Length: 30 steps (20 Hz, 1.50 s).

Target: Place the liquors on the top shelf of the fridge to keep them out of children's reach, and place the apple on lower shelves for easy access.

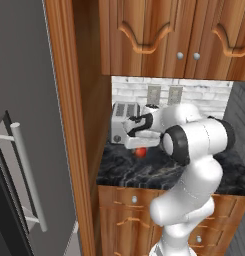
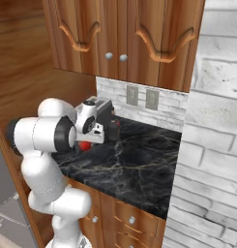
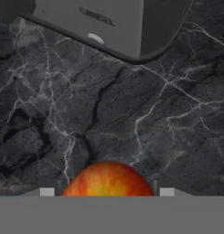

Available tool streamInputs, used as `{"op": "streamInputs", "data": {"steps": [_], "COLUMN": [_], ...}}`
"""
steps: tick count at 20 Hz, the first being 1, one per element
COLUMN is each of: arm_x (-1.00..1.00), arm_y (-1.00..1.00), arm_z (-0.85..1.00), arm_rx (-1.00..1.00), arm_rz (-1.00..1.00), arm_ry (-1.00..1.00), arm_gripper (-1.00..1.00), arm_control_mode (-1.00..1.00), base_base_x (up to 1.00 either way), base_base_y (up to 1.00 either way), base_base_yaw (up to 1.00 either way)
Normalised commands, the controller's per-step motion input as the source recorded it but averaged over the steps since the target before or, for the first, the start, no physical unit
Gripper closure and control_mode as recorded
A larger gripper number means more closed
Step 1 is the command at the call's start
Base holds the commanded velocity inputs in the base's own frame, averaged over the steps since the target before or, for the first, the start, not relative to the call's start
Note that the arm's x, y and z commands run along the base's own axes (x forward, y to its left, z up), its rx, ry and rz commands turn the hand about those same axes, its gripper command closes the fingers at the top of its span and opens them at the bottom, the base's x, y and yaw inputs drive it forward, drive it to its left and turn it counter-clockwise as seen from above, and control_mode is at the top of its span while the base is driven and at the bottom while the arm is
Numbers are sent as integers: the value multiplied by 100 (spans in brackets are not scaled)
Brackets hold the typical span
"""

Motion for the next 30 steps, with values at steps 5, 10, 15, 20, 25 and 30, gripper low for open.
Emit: {"op": "streamInputs", "data": {"steps": [5,10,15,20,25,30], "arm_x": [-100,-98,-89,-67,-49,-65], "arm_y": [-14,-20,-18,-8,-9,-2], "arm_z": [80,100,100,100,98,39], "arm_rx": [0,0,0,0,0,-5], "arm_rz": [0,0,0,0,0,0], "arm_ry": [-37,-35,-37,-26,-14,0], "arm_gripper": [100,100,100,100,100,100], "arm_control_mode": [-100,-100,-100,-100,-100,-100], "base_base_x": [0,0,0,0,0,0], "base_base_y": [0,0,0,0,0,0], "base_base_yaw": [0,0,0,0,0,0]}}
